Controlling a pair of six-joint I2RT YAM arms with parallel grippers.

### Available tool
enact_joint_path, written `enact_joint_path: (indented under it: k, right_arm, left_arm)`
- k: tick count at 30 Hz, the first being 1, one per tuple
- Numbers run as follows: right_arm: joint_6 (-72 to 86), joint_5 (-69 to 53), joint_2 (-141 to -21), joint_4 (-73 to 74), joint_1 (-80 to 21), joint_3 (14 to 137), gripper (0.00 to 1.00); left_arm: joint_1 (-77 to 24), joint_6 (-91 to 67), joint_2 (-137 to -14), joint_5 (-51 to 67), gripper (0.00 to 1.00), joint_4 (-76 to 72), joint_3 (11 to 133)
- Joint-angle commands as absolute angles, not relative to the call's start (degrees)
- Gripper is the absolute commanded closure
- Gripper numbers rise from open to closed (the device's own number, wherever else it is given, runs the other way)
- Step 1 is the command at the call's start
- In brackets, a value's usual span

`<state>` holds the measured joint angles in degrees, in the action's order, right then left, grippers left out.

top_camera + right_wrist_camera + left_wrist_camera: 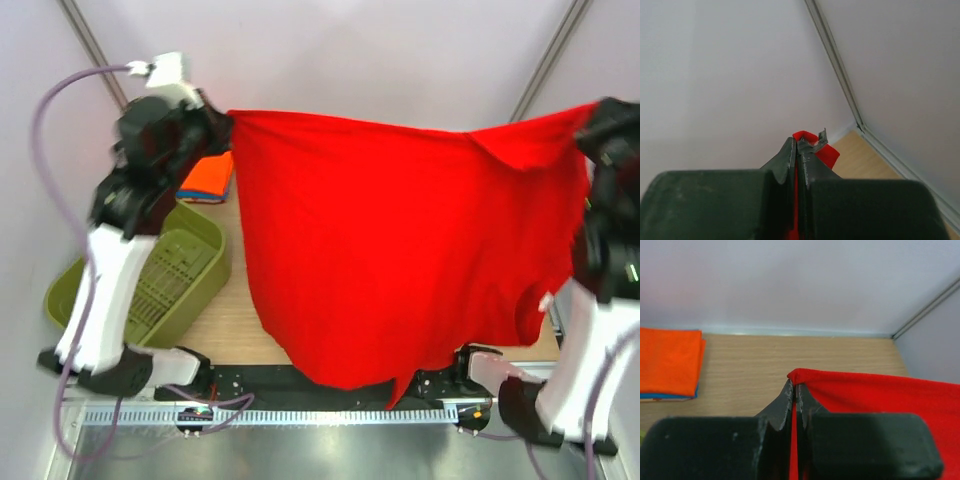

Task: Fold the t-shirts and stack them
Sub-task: Flatten the tshirt out

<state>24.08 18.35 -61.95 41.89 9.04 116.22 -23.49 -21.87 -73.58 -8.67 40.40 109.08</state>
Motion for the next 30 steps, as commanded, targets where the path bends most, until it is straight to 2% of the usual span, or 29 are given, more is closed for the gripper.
enact_joint_path:
  k: [1,9,14,22,30]
  right_arm:
    - [20.5,16.5,-71.0,28.5,8.7,105.3,0.99]
    - [20.7,7.0,-81.9,3.4,8.7,82.7,0.99]
    - [22.6,2.6,-92.3,-6.1,9.5,78.0,0.99]
    - [25.3,-4.9,-103.3,-4.9,11.0,82.2,0.99]
    - [27.9,-5.6,-100.1,3.0,11.0,81.3,0.99]
  left_arm:
    - [-21.1,-19.0,-83.4,-12.4,1.00,37.7,109.6]
    - [-17.7,-17.6,-104.3,-10.5,1.00,30.7,112.0]
    - [-14.5,-18.1,-117.6,-7.2,1.00,32.1,119.4]
    - [-10.7,-18.6,-127.0,-2.9,1.00,32.4,124.4]
    - [-9.4,-16.2,-128.4,-2.3,1.00,34.2,124.8]
